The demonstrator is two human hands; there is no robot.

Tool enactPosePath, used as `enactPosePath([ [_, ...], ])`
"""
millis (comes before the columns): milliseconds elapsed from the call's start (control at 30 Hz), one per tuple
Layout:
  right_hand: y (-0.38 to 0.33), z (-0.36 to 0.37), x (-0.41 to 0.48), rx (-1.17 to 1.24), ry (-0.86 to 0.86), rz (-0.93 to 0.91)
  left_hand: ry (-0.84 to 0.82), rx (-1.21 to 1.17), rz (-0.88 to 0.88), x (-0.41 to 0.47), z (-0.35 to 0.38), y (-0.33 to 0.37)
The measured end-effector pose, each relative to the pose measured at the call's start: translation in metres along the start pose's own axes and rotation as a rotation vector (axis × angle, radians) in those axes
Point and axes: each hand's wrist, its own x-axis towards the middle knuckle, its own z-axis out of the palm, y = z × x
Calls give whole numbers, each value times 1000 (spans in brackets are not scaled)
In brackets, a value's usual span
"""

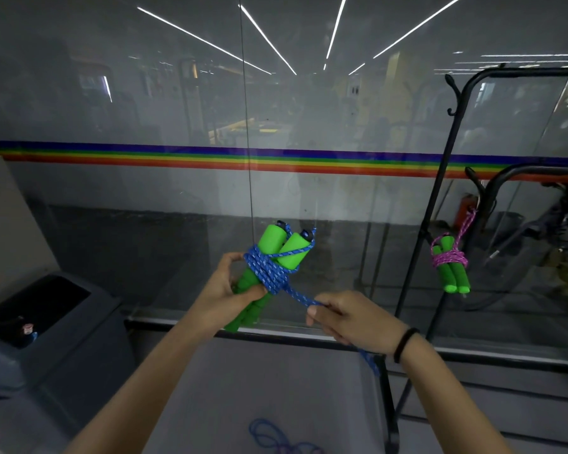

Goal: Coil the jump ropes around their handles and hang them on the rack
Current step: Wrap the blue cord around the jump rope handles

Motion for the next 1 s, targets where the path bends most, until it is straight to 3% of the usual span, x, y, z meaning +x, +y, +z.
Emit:
enactPosePath([
  [67, -13, -8, -5, -147, -14, -46, 26, 65, 16, 1, 2, -4],
  [200, -34, -15, -4, -447, -39, -144, 63, 384, 230, 1, 14, -9],
  [367, -48, -25, 6, -538, -57, -160, -198, 658, 348, -7, 22, -3],
  [500, -45, -38, 21, -251, -150, -214, -465, 662, 338, -16, 23, 6],
  [600, -34, -43, 32, 48, -236, -197, -572, 499, 286, -20, 22, 8],
  [767, -5, -41, 42, 332, -178, -160, -572, 195, 202, -20, 21, 14],
  [1000, 17, -27, 42, 564, -111, -129, -518, 160, 166, -18, 27, 7],
])
